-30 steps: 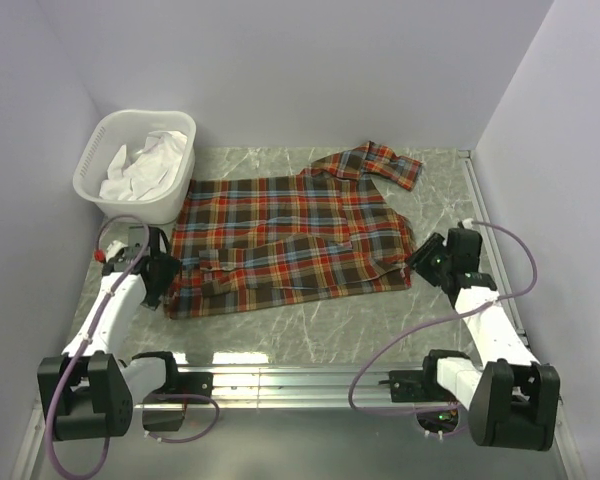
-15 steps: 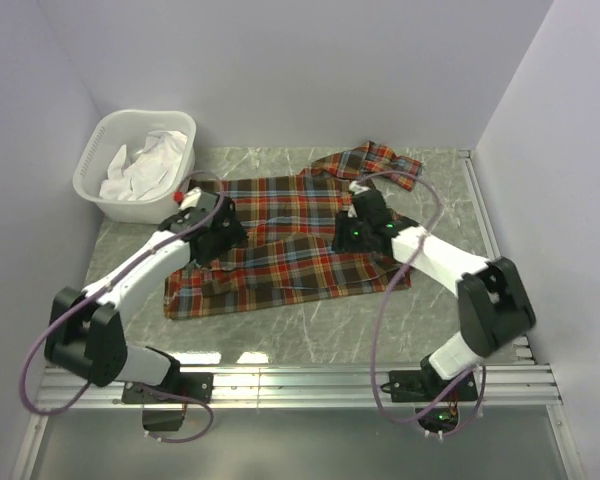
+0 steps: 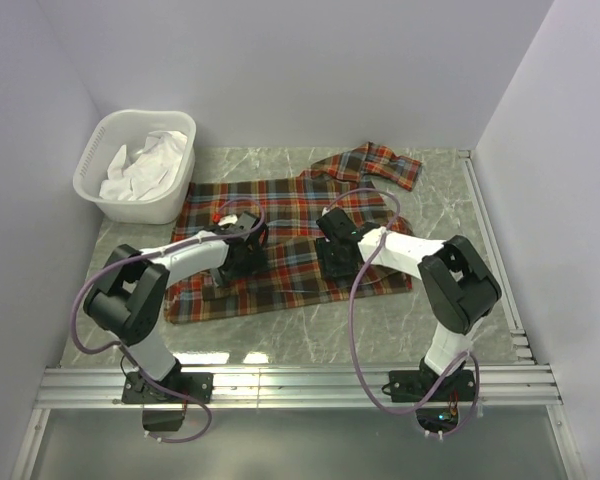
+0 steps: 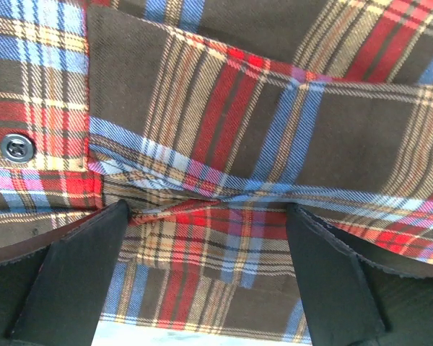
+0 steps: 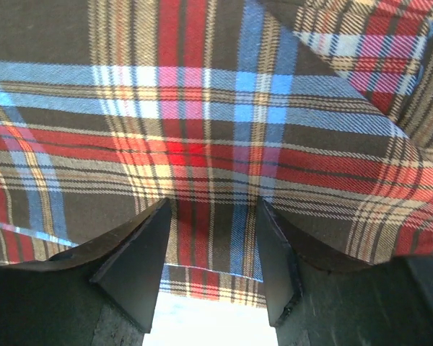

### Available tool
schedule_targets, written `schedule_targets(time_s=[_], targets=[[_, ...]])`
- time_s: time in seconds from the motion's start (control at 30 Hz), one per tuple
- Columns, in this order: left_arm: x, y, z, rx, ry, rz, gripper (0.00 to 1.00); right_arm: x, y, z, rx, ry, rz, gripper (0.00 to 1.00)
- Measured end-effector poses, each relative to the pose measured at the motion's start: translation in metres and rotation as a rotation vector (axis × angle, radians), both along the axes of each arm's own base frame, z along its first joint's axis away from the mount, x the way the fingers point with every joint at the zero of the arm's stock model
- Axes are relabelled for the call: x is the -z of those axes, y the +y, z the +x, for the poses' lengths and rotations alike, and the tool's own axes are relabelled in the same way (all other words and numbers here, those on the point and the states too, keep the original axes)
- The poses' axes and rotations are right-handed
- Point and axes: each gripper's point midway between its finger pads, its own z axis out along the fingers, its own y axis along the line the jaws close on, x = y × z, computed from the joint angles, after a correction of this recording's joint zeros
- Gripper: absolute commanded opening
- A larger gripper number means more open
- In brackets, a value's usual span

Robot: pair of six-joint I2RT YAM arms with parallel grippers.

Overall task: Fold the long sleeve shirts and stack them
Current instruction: Fold the shirt

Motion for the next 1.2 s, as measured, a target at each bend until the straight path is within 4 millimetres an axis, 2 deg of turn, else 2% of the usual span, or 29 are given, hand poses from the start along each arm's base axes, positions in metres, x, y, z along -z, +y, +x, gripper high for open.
schedule_targets(time_s=[0.13, 0.47, 0.6, 0.73, 0.83, 0.9, 0.93, 1.0, 1.03, 1.1, 1.2], targets=[[0.001, -0.001, -0.01, 0.015, -0.011, -0.025, 0.99, 0.001, -0.005, -0.02, 0.017, 0.033, -0.033, 0.58], [-0.002, -0.015, -0.057, 0.094, -0.007, -0.119, 0.99, 0.004, -0.024, -0.099, 0.06, 0.135, -0.043, 0.59], [-0.007, -0.023, -0.083, 0.131, 0.039, -0.152, 0.99, 0.002, -0.037, -0.12, 0.083, 0.164, -0.042, 0.59], [-0.025, -0.012, -0.095, 0.115, 0.055, -0.147, 0.99, -0.006, -0.056, -0.131, 0.093, 0.188, -0.11, 0.59], [-0.056, -0.007, -0.074, 0.07, -0.007, -0.153, 0.99, -0.032, -0.059, -0.112, 0.116, 0.132, -0.09, 0.59], [-0.083, 0.002, -0.045, 0.017, -0.082, -0.162, 0.99, -0.061, -0.06, -0.078, 0.177, 0.05, -0.015, 0.59], [-0.095, 0.009, -0.029, -0.012, -0.122, -0.164, 0.99, -0.076, -0.065, -0.058, 0.218, 0.003, 0.023, 0.66], [-0.115, 0.028, 0.002, -0.076, -0.182, -0.146, 0.99, -0.102, -0.078, -0.022, 0.292, -0.079, 0.091, 0.72], [-0.121, 0.036, 0.017, -0.099, -0.204, -0.129, 0.99, -0.113, -0.087, -0.005, 0.331, -0.116, 0.121, 0.81], [-0.127, 0.054, 0.048, -0.138, -0.243, -0.072, 0.99, -0.128, -0.108, 0.022, 0.401, -0.179, 0.17, 0.84], [-0.117, 0.072, 0.086, -0.134, -0.242, 0.018, 0.98, -0.14, -0.136, 0.048, 0.476, -0.231, 0.208, 0.87]])
